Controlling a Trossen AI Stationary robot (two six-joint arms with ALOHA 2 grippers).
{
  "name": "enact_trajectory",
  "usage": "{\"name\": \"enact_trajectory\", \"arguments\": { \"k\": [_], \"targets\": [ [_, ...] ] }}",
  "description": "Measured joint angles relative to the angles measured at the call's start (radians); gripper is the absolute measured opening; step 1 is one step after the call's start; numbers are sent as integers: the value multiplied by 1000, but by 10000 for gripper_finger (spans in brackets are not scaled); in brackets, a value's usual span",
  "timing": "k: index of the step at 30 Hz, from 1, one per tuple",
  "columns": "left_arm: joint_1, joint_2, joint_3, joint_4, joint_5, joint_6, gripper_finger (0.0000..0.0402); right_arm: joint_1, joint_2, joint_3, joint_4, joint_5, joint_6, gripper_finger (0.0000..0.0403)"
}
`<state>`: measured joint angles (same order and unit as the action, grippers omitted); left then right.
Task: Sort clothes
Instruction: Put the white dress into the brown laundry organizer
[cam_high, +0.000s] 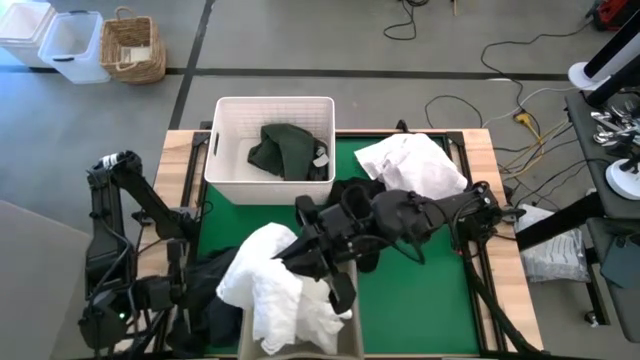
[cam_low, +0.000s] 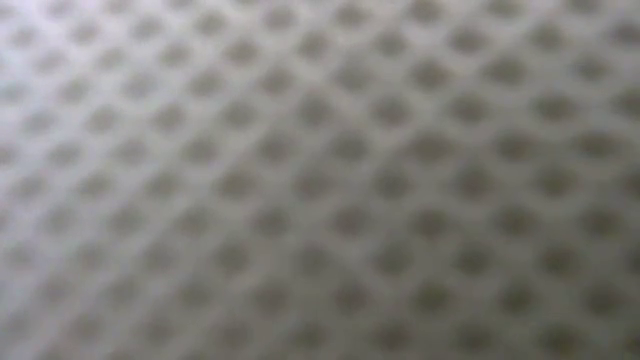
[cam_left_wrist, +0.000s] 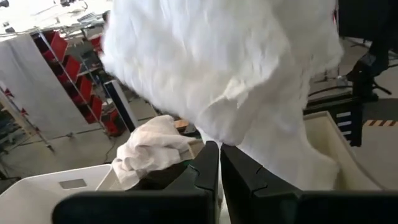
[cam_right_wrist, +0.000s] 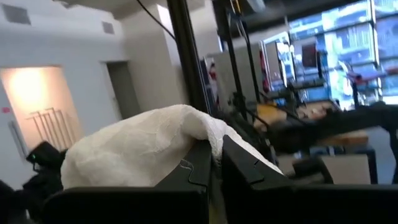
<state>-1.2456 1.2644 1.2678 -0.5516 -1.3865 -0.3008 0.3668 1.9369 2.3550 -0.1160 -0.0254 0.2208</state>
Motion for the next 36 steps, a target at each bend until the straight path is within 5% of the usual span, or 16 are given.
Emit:
{"name": "enact_trajectory", "arguments": {
  "k": [12,36],
  "targets": [
    [-108,0,0,41,-44,-2,0,2,-13,0,-311,2,20,12],
    [-109,0,0,35,-44,-11,0,-1,-18,0,-804,35,135,12]
  ]
}}
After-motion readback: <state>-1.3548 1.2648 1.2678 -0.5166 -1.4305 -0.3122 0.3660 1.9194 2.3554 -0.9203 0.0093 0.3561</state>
